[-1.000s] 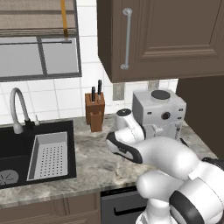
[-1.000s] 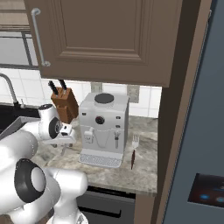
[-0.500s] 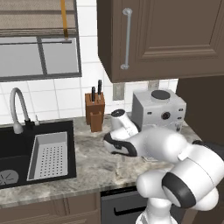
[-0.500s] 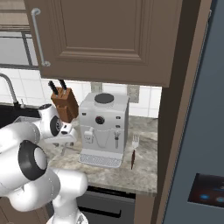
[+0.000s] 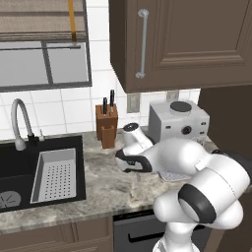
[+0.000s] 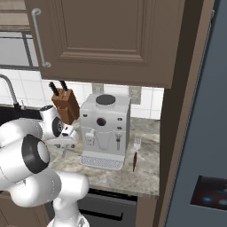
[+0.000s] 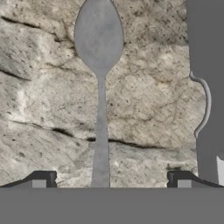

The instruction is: Take the fork and place it on the left side of the plate. Then take the spoon and place it on the right side of the plate. Make sure they're directly next to the plate.

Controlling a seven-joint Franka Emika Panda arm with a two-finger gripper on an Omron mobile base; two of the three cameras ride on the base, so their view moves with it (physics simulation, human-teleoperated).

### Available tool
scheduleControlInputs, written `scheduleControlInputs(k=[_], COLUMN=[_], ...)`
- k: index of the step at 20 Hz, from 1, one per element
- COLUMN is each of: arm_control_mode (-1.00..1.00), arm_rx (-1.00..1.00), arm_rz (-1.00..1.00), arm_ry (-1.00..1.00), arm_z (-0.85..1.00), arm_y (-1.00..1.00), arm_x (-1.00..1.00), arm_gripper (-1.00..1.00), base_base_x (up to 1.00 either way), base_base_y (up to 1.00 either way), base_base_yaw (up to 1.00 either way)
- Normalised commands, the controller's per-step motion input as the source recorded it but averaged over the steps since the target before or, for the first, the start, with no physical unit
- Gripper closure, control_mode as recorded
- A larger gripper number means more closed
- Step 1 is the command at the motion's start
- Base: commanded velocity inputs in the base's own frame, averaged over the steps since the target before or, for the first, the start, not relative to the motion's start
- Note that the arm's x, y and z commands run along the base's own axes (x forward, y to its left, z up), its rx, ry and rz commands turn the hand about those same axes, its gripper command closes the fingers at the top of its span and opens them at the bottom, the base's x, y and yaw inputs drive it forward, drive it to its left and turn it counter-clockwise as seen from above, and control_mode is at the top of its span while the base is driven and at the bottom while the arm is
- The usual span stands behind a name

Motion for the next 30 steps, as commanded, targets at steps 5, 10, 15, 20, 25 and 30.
scheduleControlInputs(k=[5,10,15,20,25,30], arm_control_mode=[-1.0,-1.0,-1.0,-1.0,-1.0,-1.0], arm_rx=[0.03,0.07,0.07,0.05,0.01,-0.01], arm_rz=[-0.07,-0.06,-0.07,-0.05,-0.06,-0.01], arm_ry=[-0.06,-0.08,-0.04,0.0,0.0,0.02], arm_z=[-0.2,-0.16,-0.08,-0.12,-0.2,-0.3], arm_y=[0.03,0.0,0.0,0.0,0.13,0.27], arm_x=[0.05,0.01,0.06,0.06,0.15,0.05], arm_gripper=[-1.0,-1.0,-1.0,-1.0,-1.0,1.0], base_base_x=[0.0,0.0,0.0,0.0,0.0,0.0], base_base_y=[0.0,0.0,0.0,0.0,0.0,0.0], base_base_yaw=[0.0,0.0,0.0,0.0,0.0,0.0])
